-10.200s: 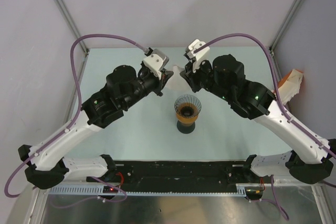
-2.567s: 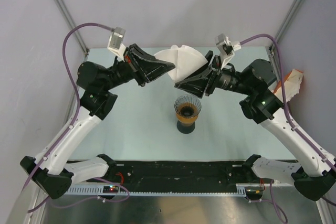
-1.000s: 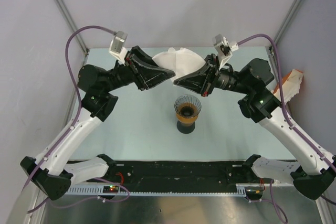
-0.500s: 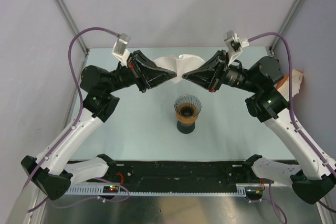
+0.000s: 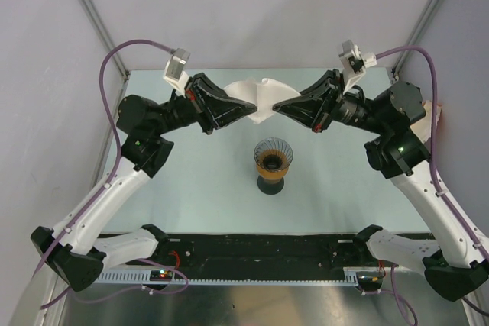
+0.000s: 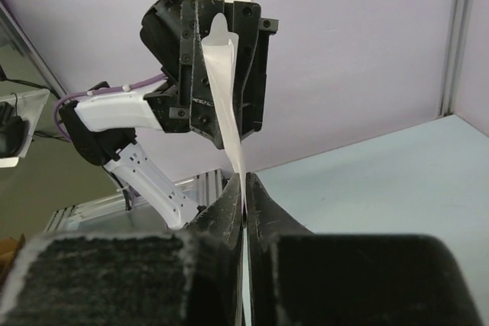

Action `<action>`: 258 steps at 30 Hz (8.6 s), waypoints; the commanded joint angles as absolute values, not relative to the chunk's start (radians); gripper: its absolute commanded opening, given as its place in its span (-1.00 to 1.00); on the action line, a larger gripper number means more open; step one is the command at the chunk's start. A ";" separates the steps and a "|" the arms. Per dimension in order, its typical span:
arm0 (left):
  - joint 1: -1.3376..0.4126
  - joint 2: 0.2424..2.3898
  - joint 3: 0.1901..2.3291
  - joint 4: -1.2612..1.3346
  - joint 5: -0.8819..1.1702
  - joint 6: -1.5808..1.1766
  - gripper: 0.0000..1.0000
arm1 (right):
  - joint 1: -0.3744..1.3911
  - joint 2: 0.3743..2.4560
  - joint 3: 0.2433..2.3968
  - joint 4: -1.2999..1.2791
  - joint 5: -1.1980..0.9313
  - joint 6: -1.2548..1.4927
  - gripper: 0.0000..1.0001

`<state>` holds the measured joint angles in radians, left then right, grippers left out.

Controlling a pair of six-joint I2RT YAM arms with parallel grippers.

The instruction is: Place the coffee filter in the dripper

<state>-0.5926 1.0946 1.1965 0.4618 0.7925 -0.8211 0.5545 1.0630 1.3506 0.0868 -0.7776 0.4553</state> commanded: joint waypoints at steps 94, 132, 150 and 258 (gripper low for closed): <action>-0.698 1.122 1.493 -0.584 0.731 -0.098 -1.00 | 0.726 0.926 1.304 -0.579 -0.554 -0.235 0.69; -0.679 1.092 1.385 -0.389 0.784 -0.324 -1.00 | 0.901 0.943 1.278 -0.432 -0.380 -0.403 -0.12; -0.696 1.073 1.381 -0.386 0.812 -0.261 -1.00 | 0.849 0.938 1.280 -0.442 -0.507 -0.321 0.02; -0.920 1.087 1.459 -0.692 0.677 0.172 -1.00 | 0.817 0.936 1.294 -0.543 -0.762 -0.096 -0.19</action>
<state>-0.9180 1.0760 1.4223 -0.7002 0.6407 0.1905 0.8143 0.9474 1.2446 -0.5858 -0.7338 -0.1219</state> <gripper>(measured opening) 0.011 0.401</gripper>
